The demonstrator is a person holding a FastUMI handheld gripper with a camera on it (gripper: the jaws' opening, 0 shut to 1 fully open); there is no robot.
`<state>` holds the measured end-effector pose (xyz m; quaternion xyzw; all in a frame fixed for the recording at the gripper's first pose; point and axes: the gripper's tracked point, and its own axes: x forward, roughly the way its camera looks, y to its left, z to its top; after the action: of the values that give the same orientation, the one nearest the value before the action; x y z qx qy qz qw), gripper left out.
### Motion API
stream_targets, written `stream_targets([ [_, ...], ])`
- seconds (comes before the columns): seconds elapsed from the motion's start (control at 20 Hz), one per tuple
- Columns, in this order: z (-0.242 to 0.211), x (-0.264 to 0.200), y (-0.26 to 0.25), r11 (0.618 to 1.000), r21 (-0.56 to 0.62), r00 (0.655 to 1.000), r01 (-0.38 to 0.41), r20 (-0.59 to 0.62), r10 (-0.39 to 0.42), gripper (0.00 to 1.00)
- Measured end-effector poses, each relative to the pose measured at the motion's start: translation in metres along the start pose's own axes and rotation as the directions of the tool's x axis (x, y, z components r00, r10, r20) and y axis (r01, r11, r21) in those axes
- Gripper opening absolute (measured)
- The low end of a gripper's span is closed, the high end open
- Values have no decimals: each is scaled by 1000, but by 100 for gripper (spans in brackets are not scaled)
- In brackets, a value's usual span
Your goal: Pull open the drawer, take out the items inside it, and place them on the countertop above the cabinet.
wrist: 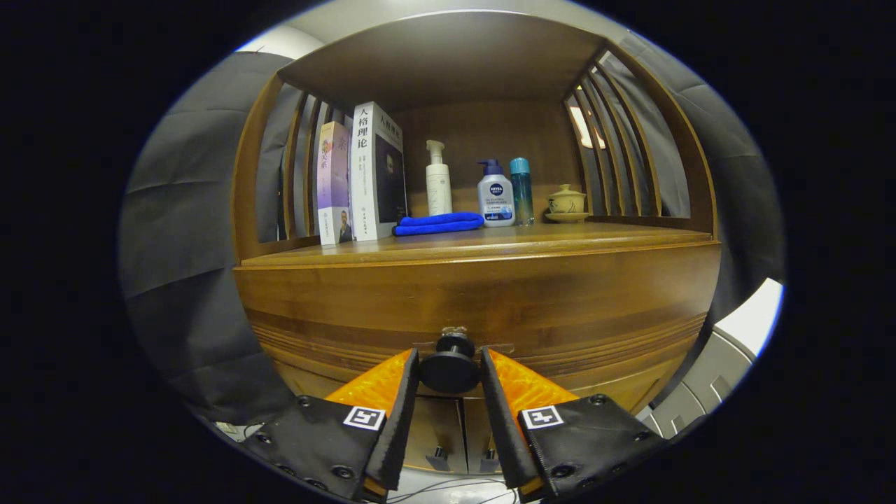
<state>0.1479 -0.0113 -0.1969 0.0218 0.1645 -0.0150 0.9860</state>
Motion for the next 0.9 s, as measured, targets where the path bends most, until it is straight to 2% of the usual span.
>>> stream_targets([
  [0.3, 0, 0, 2, 999, -45, 1000, 17, -2, -18, 29],
  [0.9, -12, -47, 7, 998, -53, 999, -15, -32, 13, 29],
])
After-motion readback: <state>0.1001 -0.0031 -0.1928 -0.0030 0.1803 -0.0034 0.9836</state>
